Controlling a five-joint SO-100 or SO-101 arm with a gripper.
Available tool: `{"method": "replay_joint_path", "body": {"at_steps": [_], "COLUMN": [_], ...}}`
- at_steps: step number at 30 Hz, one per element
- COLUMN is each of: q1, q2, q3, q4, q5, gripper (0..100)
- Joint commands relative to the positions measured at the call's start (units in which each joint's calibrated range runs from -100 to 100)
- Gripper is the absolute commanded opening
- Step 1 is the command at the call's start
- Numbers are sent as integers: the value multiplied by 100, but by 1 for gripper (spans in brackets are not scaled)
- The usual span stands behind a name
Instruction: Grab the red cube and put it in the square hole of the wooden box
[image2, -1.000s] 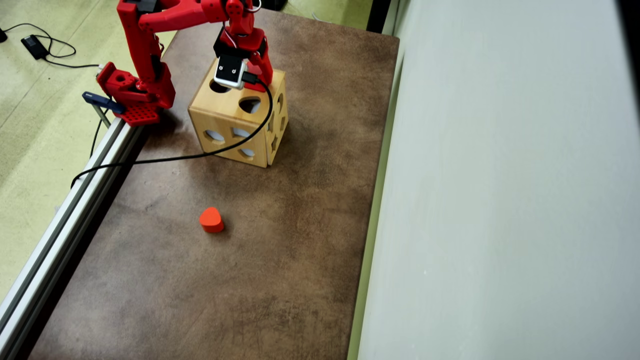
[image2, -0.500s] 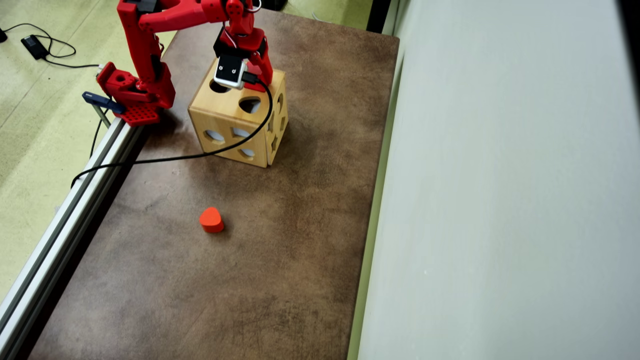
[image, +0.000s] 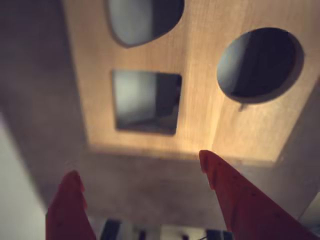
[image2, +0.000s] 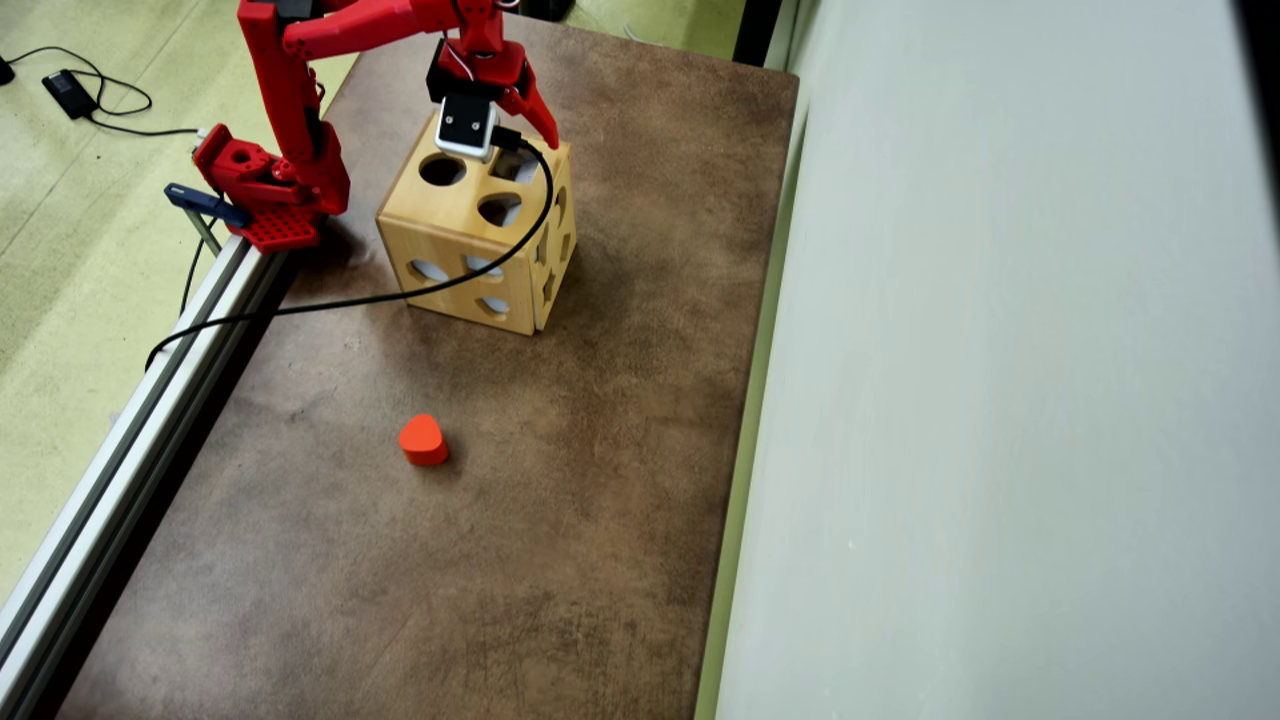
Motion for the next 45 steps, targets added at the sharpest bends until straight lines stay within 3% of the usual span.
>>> {"method": "replay_joint_path", "body": {"at_steps": [1, 9, 19, 36, 45], "q1": [-32, -32, 34, 64, 1149], "q2": [-2171, -5577, -8354, -8906, -8906], "q3": [-12, 266, 2359, 2967, 2976], "q4": [49, 49, 49, 49, 49], "q5": [49, 54, 54, 49, 59], "gripper": [36, 36, 36, 36, 36]}}
